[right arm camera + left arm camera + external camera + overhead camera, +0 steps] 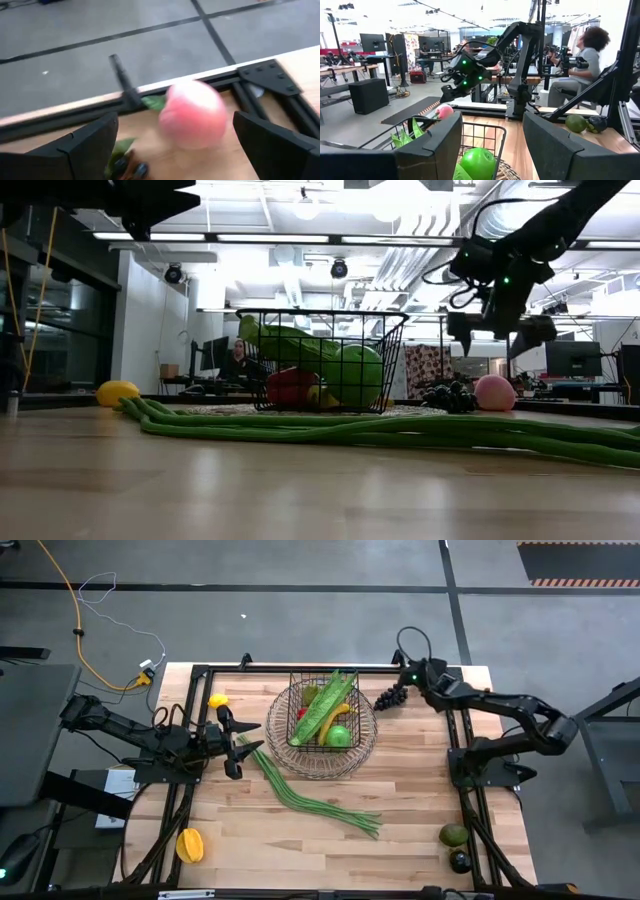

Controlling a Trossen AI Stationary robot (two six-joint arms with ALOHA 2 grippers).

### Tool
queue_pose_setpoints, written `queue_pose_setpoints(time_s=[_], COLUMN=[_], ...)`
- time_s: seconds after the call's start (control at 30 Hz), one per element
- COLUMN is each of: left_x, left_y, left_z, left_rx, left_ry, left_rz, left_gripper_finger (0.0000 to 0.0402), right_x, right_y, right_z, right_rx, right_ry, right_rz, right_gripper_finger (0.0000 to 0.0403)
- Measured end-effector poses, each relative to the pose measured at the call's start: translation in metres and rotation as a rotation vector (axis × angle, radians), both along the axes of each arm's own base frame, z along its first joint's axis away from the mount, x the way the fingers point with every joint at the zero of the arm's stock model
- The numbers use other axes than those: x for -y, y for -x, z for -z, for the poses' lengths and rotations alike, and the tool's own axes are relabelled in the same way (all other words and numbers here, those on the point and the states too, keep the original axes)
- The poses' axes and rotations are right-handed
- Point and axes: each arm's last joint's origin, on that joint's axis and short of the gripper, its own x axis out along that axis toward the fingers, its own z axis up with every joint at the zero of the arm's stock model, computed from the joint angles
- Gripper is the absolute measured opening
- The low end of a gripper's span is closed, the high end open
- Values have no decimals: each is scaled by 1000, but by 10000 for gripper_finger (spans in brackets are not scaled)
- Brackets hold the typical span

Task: Build produce basket
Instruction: Put the pink peach into the black mesh basket

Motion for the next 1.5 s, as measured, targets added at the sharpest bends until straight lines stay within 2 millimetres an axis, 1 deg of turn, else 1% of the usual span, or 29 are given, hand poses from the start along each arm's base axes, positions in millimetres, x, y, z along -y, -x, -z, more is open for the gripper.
queue_pose_setpoints(time_s=[0.13,0.3,0.37,0.47,0.53,0.63,0.73,0.83,1.1,1.37,1.5], left_x=[0,0,0,0,0,0,0,0,0,0,0], left_y=[0,0,0,0,0,0,0,0,0,0,0], left_z=[0,0,0,0,0,0,0,0,0,0,0], left_rx=[0,1,4,6,12,11,9,3,3,12,12], left_ry=[-2,0,12,18,33,36,28,15,15,37,38], left_rz=[0,0,2,3,5,6,5,3,3,6,6], left_gripper_finger=[200,200,200,200,200,200,200,200,200,200,200], right_x=[8,11,14,24,30,37,40,44,51,61,64], right_y=[10,12,10,6,5,-2,-5,-8,-14,-19,-19], right_z=[0,4,10,25,32,29,30,30,40,42,42], right_rx=[11,-9,-28,-24,-38,-77,-137,-140,-177,-173,-162], right_ry=[6,-5,-1,-27,-48,-2,-18,-44,-123,-179,-182], right_rz=[75,96,112,113,152,203,209,214,246,282,305], right_gripper_finger=[383,383,383,383,382,377,372,369,368,368,352])
